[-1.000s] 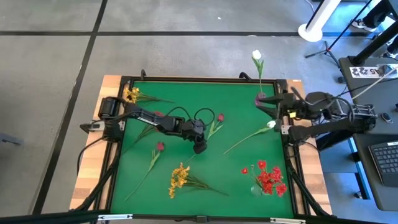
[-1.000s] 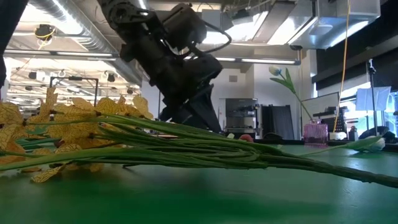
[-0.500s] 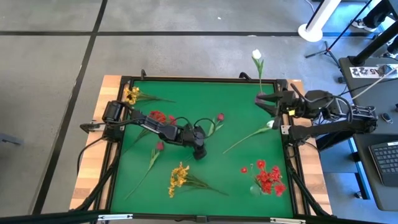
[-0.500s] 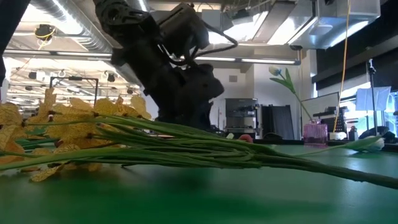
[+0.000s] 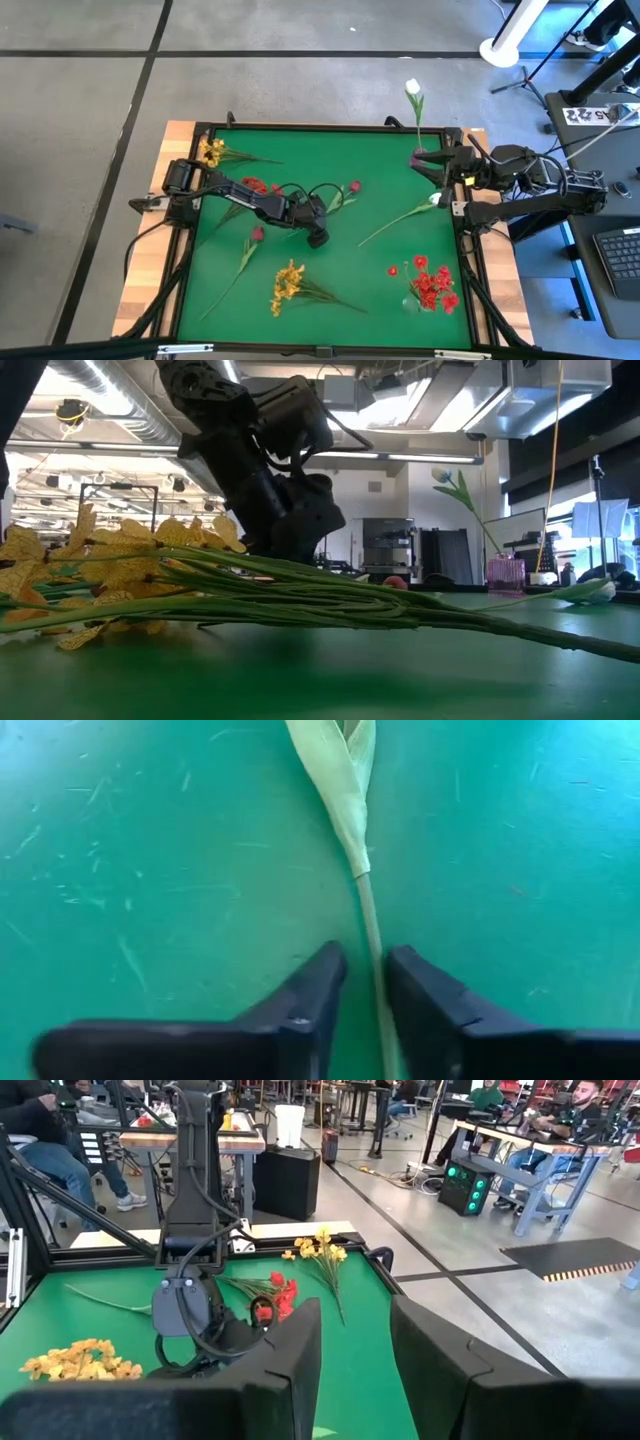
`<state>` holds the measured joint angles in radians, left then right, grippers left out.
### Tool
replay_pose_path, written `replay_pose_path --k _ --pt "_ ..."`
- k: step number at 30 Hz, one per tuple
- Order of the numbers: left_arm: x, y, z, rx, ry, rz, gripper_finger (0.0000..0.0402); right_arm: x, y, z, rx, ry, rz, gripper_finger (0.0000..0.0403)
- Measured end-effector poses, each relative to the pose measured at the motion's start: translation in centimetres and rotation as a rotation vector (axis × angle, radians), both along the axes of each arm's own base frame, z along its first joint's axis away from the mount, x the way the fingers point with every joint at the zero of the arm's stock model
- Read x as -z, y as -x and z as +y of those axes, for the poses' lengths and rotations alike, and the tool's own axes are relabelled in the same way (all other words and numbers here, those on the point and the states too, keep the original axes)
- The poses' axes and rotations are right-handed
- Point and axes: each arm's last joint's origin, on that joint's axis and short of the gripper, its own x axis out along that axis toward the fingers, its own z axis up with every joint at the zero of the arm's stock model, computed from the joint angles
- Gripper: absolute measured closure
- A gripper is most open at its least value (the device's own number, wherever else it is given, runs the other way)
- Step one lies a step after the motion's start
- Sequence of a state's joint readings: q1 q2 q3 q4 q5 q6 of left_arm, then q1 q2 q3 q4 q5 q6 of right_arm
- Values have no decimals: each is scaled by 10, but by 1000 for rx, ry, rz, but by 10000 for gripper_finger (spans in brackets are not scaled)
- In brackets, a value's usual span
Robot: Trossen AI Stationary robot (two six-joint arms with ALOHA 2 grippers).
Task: Sort flowers into vase by color
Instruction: Put the right red tulip into the transparent vase
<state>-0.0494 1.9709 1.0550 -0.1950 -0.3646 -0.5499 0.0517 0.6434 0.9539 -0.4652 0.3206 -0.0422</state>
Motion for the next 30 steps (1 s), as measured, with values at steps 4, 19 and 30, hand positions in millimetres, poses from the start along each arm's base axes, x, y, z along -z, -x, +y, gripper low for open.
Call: replay_pose_path --k 4,19,30 --pt "1 1 2 -7 -7 7 392 0 0 0 1 0 0 281" --pt "-132 16 18 -53 -259 -314 401 -23 17 1 -52 -8 -96 281" --pt "-247 35 9 185 -296 -1004 401 -28 -9 6 -180 -106 -165 281"
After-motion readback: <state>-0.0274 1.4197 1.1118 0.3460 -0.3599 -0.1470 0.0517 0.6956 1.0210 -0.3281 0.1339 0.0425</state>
